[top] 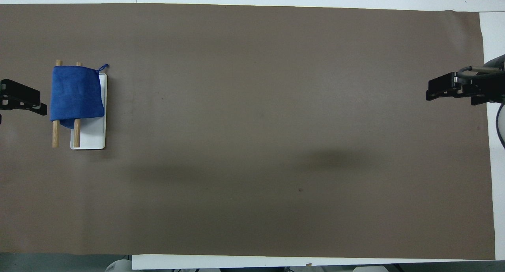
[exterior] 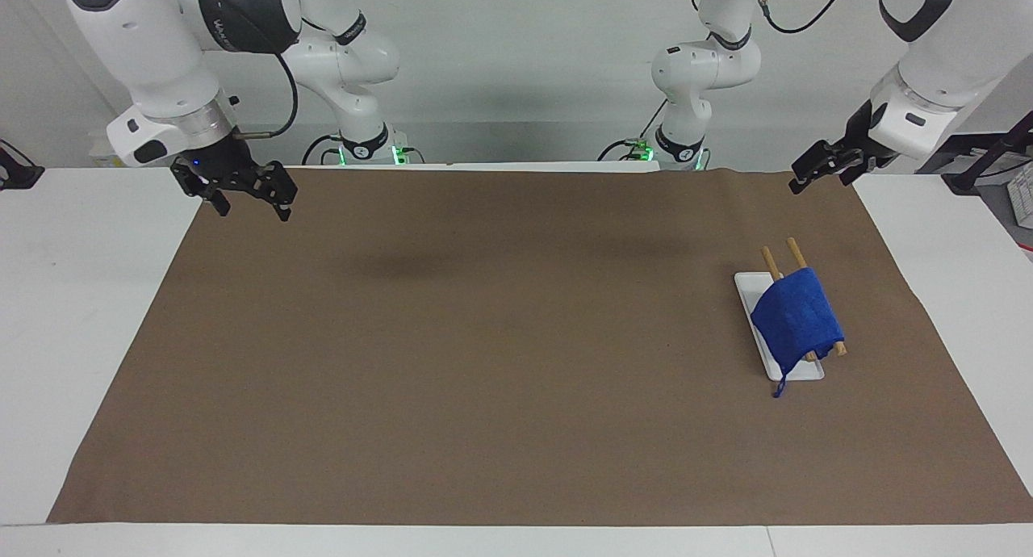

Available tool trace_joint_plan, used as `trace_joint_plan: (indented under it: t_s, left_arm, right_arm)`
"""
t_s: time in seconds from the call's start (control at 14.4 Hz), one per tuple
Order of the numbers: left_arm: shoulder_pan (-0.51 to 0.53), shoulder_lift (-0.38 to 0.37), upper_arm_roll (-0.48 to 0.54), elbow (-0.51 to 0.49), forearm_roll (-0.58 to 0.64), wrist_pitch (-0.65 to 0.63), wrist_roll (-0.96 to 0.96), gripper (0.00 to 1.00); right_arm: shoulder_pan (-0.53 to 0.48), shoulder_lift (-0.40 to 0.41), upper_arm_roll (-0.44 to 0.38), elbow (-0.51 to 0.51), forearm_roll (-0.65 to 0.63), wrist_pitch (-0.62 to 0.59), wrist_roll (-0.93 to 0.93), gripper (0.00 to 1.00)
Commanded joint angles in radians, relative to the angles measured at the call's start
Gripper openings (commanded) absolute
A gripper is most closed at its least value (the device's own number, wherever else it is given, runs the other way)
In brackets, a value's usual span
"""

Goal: Right arm passes towel to left arm to hang

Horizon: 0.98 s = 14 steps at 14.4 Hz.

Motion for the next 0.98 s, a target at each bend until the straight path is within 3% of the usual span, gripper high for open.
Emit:
trace_joint_plan:
  t_s: [0.0, 0.35, 0.91]
  left_arm:
    - [-0.029, -0.02, 0.016, -0.042, 0.02, 0.021, 0.042, 1.0]
    - [-0.042, -0.018, 0.022, -0.082, 0.02, 0.056, 0.045, 1.0]
    - [-0.033, 0.03, 0.023, -0.016, 0.047, 0.035, 0.054, 1.0]
  right_arm:
    - [-0.005, -0.002, 0.003, 0.0, -0.01, -0.012, -0.013, 1.0]
    - [-0.005, -0.002, 0.003, 0.0, -0.01, -0.012, -0.013, 1.0]
    - [-0.005, -0.002, 0.003, 0.0, -0.01, -0.013, -0.013, 1.0]
